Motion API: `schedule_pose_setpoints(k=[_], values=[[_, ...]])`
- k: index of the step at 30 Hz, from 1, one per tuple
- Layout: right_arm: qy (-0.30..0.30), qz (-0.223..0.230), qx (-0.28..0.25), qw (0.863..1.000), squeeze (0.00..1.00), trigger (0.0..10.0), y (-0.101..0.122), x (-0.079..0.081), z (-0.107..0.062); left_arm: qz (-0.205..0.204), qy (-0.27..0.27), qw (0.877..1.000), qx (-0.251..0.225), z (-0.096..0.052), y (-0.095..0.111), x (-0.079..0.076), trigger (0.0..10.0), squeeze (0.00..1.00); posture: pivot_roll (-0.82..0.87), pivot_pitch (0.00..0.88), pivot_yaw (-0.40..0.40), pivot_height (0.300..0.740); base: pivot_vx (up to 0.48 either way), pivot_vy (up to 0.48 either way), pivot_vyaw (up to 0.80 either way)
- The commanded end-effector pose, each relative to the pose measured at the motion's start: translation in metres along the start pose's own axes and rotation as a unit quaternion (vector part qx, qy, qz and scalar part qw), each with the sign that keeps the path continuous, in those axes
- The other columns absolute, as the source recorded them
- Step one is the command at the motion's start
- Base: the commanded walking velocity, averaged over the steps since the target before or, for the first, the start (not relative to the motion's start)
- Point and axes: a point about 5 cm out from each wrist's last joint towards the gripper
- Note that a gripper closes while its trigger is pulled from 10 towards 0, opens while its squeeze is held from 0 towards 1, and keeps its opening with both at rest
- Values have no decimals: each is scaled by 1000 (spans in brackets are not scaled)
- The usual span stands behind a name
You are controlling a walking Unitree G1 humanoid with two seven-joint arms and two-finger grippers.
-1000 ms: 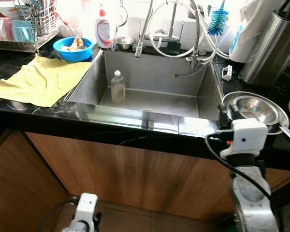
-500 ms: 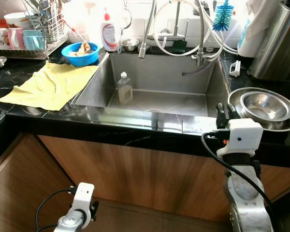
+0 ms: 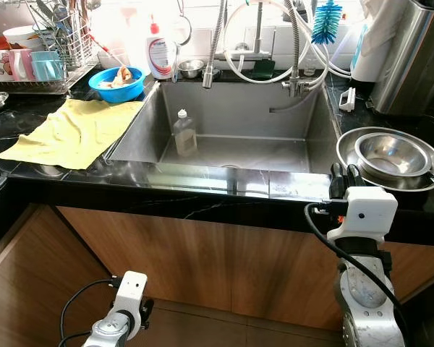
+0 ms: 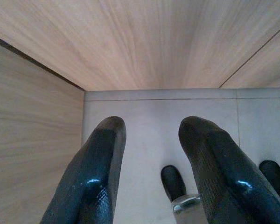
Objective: Kitchen organization
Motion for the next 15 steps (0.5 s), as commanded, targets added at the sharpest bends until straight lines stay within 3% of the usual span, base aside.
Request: schedule_pose_setpoints(k=[1,4,9,15], values=[[-1,6,-13,1000,0,10000,5,-1,2,7,5,1000,15,-3,-8,5,10000,0,-180,0,74,740,0,0,0],[-6,10,-9,1000,0,10000,4,-2,3,6,5,1000,17,-3,-10,5,10000,0,-178,0,76,740,0,0,0],[-6,10,-1,1000,0,10000,2,-3,2,8,5,1000,17,-3,-9,6,10000,0,-173,0,76,740,0,0,-720],[-18,13,-6,1000,0,10000,5,-2,2,7,5,1000,15,-3,-7,7,10000,0,-171,0,89,740,0,0,0]])
Point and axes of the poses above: a point about 5 cm out from each wrist's last joint towards the gripper, its own z axis pointing out of the wrist towards the gripper, its own y axis along the axis of the wrist's last joint, x = y × z, and after that the axes turned 14 degrees about -z, right-handed
